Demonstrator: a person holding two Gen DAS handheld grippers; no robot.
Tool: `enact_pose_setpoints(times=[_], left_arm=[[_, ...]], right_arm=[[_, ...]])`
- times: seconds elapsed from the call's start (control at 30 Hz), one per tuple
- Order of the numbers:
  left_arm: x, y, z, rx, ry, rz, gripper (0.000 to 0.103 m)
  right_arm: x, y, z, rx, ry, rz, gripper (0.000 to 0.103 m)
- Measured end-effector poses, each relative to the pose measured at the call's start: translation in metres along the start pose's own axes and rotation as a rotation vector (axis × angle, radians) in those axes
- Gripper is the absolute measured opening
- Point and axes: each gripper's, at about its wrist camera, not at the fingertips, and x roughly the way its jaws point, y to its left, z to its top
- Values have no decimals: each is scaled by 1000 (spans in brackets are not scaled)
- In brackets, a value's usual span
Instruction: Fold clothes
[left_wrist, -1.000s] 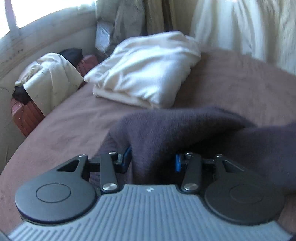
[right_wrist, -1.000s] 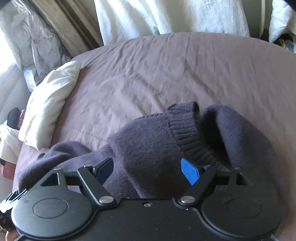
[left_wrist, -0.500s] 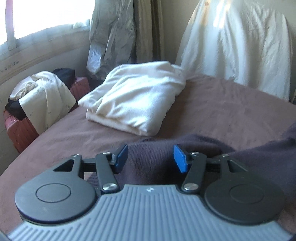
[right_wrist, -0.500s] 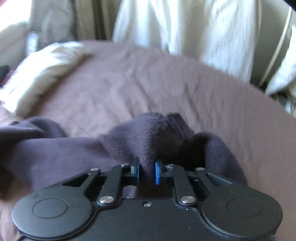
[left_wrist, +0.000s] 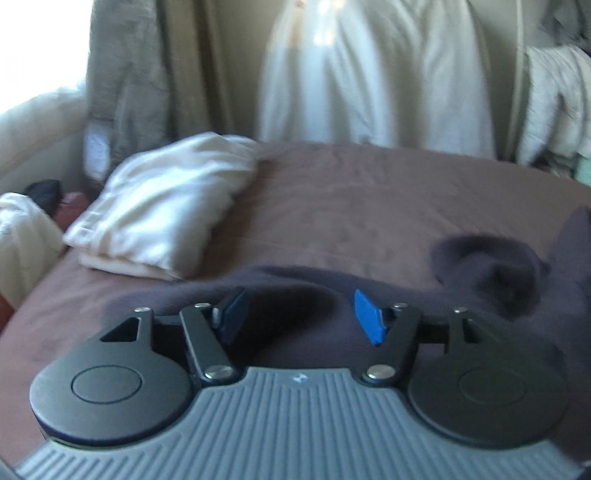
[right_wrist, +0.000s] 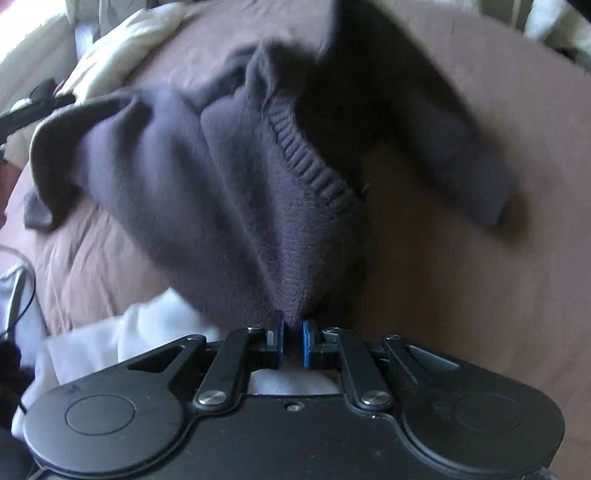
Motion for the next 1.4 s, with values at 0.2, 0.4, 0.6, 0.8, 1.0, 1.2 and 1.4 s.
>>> enact_pose_setpoints(times=[0.2, 0.4, 0.6, 0.8, 1.0, 1.2, 1.4], left_arm=[[43, -34, -25, 27, 182, -144, 89], [63, -61, -58, 116, 313, -82, 90], [57, -48, -57, 30, 311, -106, 87], [52, -35, -46, 6, 255, -108, 77], [34, -30, -28, -8, 174, -146, 77], [14, -25, -10, -82, 125, -233, 77], [26, -25, -12, -122, 160, -254, 80]], right_arm=[[-22, 10, 45, -112, -42, 25, 23], [-59, 10, 79, -125, -280, 20, 59], [-27, 2, 129, 37, -302, 114, 66], [27, 2, 167, 275, -247, 160, 62], [13, 50, 126, -27, -286, 31, 11], [-33, 55, 39, -30, -272, 306, 8], [-54, 88, -26, -184, -146, 487, 8]])
